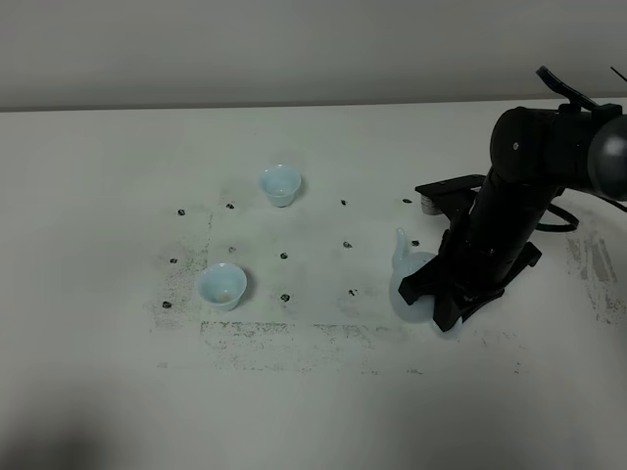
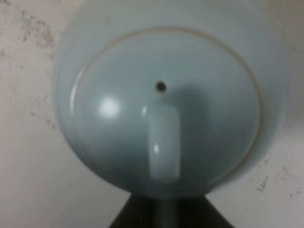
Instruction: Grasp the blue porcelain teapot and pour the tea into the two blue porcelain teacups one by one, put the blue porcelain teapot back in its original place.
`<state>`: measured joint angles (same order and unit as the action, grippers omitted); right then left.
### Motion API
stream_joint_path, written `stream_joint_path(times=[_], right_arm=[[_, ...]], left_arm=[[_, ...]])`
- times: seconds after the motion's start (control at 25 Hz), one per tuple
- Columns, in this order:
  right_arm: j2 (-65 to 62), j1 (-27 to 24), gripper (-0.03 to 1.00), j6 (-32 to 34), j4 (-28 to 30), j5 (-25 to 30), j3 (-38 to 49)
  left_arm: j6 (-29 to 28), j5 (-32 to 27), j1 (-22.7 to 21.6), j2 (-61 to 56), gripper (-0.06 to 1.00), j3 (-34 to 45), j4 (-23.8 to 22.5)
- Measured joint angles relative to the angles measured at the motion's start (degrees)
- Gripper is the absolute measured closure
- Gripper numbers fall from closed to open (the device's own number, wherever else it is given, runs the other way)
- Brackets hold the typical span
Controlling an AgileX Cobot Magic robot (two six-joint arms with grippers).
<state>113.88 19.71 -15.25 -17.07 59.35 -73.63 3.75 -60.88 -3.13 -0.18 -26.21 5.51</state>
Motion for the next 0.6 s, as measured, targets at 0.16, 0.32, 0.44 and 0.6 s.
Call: stream_joint_path(times=[0.16, 0.32, 0.44, 0.6], right_arm=[[0.00, 0.00, 0.90, 0.00, 0.00, -0.06, 0.00], [-0.14, 0.00, 0.90, 0.05, 0.92, -0.24, 0.00], [-0.83, 0.02, 0.90, 0.72, 3.06, -0.53, -0.51], [-2.17, 0.02, 0.92, 1.77, 6.32, 0.19, -2.09]], left_arm=[[0.05, 0.00, 0.00, 0.00, 0.26, 0.00, 0.00], [0.05, 0.00, 0.00, 0.00, 0.26, 0.00, 0.00], [0.10, 0.00, 0.00, 0.00, 0.26, 0.00, 0.00], [0.10, 0.00, 0.00, 0.00, 0.26, 0.00, 0.00]])
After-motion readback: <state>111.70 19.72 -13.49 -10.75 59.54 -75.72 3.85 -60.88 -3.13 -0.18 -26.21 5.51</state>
